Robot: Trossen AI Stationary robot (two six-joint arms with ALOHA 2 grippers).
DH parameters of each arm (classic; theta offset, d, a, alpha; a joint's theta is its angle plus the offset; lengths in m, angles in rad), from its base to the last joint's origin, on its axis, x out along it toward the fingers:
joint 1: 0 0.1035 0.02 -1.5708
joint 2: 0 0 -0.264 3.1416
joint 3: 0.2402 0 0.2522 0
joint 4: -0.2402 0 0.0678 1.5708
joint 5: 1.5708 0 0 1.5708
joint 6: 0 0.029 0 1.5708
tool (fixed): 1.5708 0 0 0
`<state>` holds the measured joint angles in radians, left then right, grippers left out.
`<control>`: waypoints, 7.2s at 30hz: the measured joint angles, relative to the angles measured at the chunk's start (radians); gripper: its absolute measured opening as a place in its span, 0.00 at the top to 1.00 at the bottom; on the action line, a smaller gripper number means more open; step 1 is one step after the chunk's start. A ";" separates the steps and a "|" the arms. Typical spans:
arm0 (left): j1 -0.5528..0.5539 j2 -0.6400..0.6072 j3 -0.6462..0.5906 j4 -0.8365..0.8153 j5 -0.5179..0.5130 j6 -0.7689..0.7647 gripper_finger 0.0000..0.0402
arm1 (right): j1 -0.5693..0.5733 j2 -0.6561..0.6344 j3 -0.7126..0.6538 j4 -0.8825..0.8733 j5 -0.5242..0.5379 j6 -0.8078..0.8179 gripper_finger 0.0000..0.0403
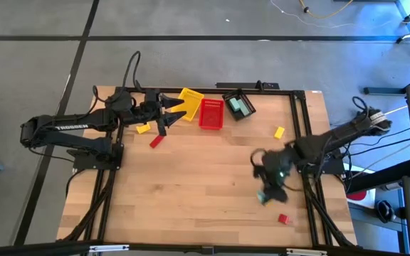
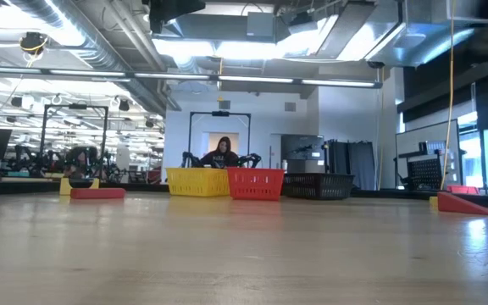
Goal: Sort & place blocks by color
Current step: Put the blue block into the black bin, then put the top left yellow block into the yellow bin
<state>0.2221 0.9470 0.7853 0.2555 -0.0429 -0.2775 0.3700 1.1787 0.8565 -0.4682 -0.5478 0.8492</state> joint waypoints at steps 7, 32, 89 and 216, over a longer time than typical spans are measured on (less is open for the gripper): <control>0.000 0.000 0.000 -0.003 0.002 -0.008 0.37 | -0.281 0.030 0.042 0.195 0.202 -0.350 0.67; 0.000 0.000 0.000 -0.012 0.061 -0.132 0.37 | -0.616 0.031 0.193 0.279 0.267 -0.650 0.67; 0.000 0.000 0.000 -0.013 0.007 -0.130 0.37 | -1.031 0.709 0.474 -0.352 0.468 -0.699 0.49; 0.544 0.644 -0.008 -1.032 0.010 0.372 0.37 | -0.811 -0.177 -0.083 0.552 0.215 -0.485 0.47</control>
<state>0.7666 1.5913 0.7769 -0.7762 -0.0330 0.0942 -0.4412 1.0016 0.7734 0.0841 -0.3332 0.3641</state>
